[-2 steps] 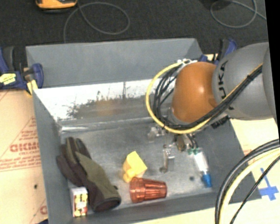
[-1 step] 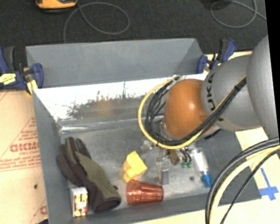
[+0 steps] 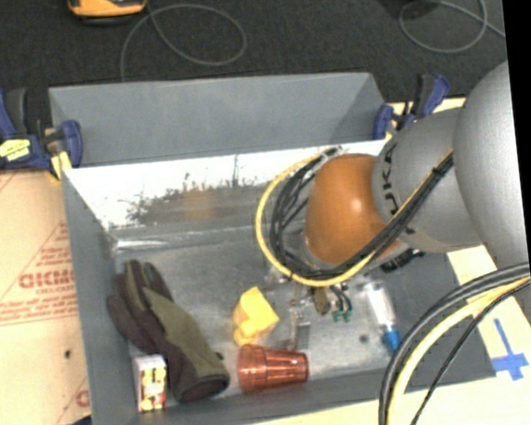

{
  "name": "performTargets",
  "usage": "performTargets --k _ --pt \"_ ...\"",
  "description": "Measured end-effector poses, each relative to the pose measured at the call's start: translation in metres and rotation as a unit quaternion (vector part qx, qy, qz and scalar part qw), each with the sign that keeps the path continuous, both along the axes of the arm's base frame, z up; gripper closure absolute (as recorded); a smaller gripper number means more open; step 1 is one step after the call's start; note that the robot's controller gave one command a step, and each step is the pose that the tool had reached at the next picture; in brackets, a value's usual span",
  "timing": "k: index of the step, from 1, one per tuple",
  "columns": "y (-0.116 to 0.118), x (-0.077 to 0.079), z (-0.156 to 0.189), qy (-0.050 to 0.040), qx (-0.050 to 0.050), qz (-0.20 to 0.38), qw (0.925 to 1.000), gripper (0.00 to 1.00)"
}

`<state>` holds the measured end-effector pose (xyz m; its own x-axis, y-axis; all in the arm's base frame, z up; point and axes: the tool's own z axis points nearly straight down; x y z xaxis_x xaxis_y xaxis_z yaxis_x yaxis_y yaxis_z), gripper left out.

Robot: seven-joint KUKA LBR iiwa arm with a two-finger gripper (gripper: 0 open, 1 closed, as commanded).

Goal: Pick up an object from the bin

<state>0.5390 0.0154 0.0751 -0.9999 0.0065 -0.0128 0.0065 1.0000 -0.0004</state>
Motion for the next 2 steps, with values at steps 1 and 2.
performTargets --k 1,2 --pt "0.0076 -0.0082 -0.0012 0.0009 0.001 -0.101 0.9949 0.0" --pt "0.0054 -0.0088 -0.0025 -0.0007 0.001 -0.08 0.9968 0.0"
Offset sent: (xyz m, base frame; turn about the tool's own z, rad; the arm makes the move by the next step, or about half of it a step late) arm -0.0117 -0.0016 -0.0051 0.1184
